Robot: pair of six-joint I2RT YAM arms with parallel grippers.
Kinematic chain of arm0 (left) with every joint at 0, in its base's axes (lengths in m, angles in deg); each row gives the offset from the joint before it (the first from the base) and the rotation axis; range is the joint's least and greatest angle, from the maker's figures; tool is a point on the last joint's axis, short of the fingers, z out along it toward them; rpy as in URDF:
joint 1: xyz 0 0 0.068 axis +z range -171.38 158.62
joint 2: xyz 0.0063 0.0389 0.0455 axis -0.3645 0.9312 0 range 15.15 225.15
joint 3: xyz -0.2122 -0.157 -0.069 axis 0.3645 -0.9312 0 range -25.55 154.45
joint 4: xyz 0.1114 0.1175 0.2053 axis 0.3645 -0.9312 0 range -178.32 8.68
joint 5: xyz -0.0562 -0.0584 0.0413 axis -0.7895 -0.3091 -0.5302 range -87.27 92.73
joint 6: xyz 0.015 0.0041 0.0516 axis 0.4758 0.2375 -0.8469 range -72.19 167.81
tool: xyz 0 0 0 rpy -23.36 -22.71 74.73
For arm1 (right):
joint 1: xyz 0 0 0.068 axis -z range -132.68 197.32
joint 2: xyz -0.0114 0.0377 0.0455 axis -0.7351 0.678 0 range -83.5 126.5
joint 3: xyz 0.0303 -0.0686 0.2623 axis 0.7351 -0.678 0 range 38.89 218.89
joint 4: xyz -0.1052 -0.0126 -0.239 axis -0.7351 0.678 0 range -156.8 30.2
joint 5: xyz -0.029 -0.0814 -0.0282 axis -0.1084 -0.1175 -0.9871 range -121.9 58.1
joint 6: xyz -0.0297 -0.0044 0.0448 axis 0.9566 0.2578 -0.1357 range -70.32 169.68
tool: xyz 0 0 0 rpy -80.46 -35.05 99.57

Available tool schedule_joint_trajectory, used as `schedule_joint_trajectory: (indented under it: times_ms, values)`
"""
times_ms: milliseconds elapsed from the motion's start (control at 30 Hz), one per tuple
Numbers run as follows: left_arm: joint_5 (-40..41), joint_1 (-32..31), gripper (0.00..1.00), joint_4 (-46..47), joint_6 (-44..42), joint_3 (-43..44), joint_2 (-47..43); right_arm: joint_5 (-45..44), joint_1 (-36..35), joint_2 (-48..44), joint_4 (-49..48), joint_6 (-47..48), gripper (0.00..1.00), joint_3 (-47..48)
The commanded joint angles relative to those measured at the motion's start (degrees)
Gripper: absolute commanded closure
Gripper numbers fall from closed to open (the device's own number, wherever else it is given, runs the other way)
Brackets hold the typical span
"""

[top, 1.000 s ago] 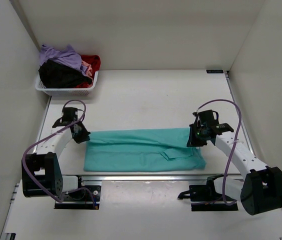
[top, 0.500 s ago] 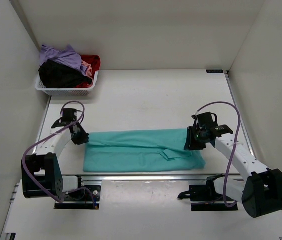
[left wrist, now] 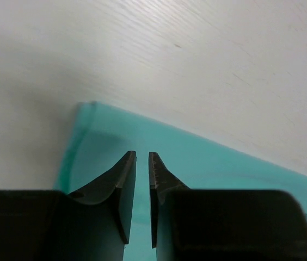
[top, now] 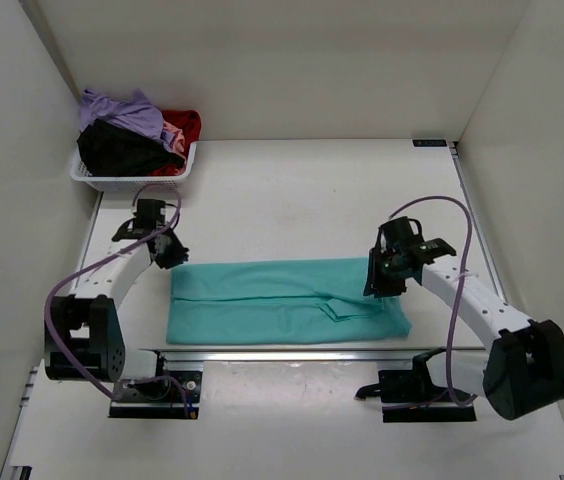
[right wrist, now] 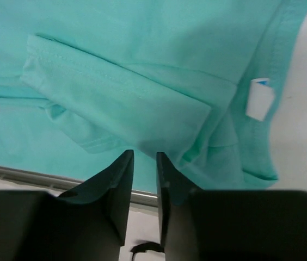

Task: Fold and stack the t-shirts
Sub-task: Fold the other side of the tshirt into a rectangle, then rotate the tshirt 90 degrees

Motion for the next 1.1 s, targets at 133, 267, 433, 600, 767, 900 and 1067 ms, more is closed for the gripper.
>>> schedule_joint_trajectory:
  times_ms: [133, 267, 433, 600, 767, 900, 1067]
  values:
    - [-2.06, -9.74, 0.77, 5.73, 2.05, 1.45, 9.53, -0.79, -5.79, 7.10, -3.07, -6.13, 0.85, -0.42]
    - [-1.00, -12.91, 0.79, 3.71, 4.42, -0.91, 11.13, -0.26, -3.97, 11.58, -7.53, -6.76, 0.79, -2.80]
    - [-3.97, -12.30, 0.78, 0.46, 6.28, -4.17, 10.42, -0.43, 0.43, 25.38, -12.20, -3.59, 0.72, 5.42]
    - [-4.95, -16.42, 0.82, -4.63, 4.34, -2.07, 12.70, -0.35, 0.70, 42.14, -11.60, -1.48, 0.71, 23.53]
    - [-11.26, -21.08, 0.84, -4.73, 5.92, -3.29, 12.97, 1.58, -0.26, 57.02, -5.55, 2.38, 0.68, 50.57]
    - [-15.31, -22.50, 0.85, -4.38, 7.06, -3.12, 12.18, 1.15, -1.76, 69.15, 2.62, 5.46, 0.67, 72.37]
    - [-19.28, -22.58, 0.84, -5.78, 9.08, 0.65, 11.48, -0.17, -1.32, 79.87, 12.90, 6.87, 0.67, 95.34]
